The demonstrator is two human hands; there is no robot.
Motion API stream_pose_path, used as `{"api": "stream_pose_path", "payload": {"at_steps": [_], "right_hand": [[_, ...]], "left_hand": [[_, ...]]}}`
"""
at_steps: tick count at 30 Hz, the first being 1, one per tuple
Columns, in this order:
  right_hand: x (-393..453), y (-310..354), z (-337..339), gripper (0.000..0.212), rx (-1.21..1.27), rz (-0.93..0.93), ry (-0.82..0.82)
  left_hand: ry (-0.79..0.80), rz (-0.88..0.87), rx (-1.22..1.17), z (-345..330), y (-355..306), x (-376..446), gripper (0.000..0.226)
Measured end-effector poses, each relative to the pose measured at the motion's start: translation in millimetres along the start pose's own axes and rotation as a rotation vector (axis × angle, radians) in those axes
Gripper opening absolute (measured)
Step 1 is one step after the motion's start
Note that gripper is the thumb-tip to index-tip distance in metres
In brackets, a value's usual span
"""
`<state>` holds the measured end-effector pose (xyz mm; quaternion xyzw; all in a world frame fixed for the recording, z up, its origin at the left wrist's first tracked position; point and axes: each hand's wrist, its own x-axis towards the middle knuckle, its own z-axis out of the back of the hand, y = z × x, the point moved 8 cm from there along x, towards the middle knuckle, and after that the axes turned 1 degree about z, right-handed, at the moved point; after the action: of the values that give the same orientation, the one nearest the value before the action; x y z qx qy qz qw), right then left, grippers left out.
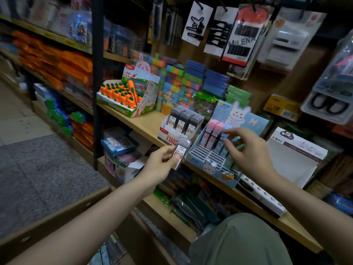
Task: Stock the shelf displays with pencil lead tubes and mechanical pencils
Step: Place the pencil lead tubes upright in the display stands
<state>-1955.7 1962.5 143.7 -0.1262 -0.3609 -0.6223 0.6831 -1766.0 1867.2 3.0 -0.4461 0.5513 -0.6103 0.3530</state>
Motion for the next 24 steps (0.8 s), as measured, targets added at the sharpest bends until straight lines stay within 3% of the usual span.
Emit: {"api": "stream_pose_path", "payload": {"at_steps": [2,4,11,14,19,24], "right_hand": [[12,22,-31,0.031,0.122,-0.013,0.187],[24,41,-55,0.037,0.210,-0.007,0.272],[66,54,-83,0.022,0.170,0.015,0.320],[104,43,-61,0.023,0.198,-0.035,0.211],[138,14,-36,0.022,0.050,-0.068,0.063],[133,0,-58,0.022,-0.062,-0.005,0.070]], "left_hand": [[-0.006,-0.034,0.033,1,-6,3,0.025],[-0.005,-0.057,0.039,3,-11,7,0.024],[-0.056,-0.116,0.030,12,-23,26,0.018],[-0.150,-0.086,0.025,28,-22,40,0.015],[-0.355,0.078,0.195,68,-6,66,0.054],[-0.407,0.003,0.280,68,-6,88,0.075]]}}
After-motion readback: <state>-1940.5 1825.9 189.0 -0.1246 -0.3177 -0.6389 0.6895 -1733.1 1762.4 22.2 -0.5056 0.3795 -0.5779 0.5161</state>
